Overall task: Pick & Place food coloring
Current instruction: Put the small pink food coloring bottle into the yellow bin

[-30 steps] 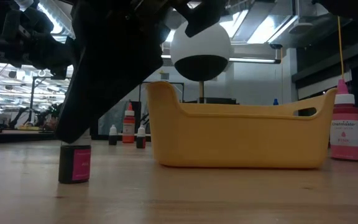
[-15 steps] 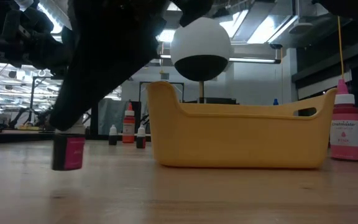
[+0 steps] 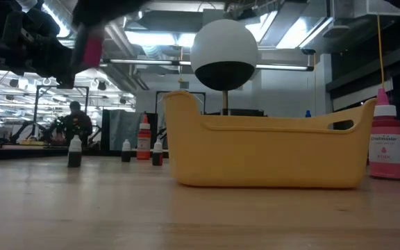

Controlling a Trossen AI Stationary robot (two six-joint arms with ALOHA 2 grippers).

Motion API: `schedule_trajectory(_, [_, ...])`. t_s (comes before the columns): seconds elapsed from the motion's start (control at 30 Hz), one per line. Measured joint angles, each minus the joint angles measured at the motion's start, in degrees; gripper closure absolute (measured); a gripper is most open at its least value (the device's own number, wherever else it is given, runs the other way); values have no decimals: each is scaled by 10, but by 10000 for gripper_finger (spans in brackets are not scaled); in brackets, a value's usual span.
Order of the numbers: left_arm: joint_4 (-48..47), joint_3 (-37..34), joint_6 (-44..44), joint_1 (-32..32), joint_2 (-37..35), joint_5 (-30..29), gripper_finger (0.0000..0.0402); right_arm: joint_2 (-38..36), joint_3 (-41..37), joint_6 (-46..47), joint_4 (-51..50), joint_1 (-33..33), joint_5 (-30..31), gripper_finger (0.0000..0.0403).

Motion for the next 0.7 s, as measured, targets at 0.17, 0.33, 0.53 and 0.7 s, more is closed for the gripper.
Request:
schedule_trajectory(0.17, [0,0,0,0,0,0,393,-35,0,19,-65,16,72,341])
schedule_trajectory(0.33, [0,0,0,0,0,0,393,-50,0,82,-151,23,87,345])
schedule_trajectory(0.53, [1,0,0,0,0,0,391,-53,-1,136,-263,23,77,340])
schedule_trajectory(0.7, [1,0,0,0,0,0,389,-53,-6,135,-275,19,69,344])
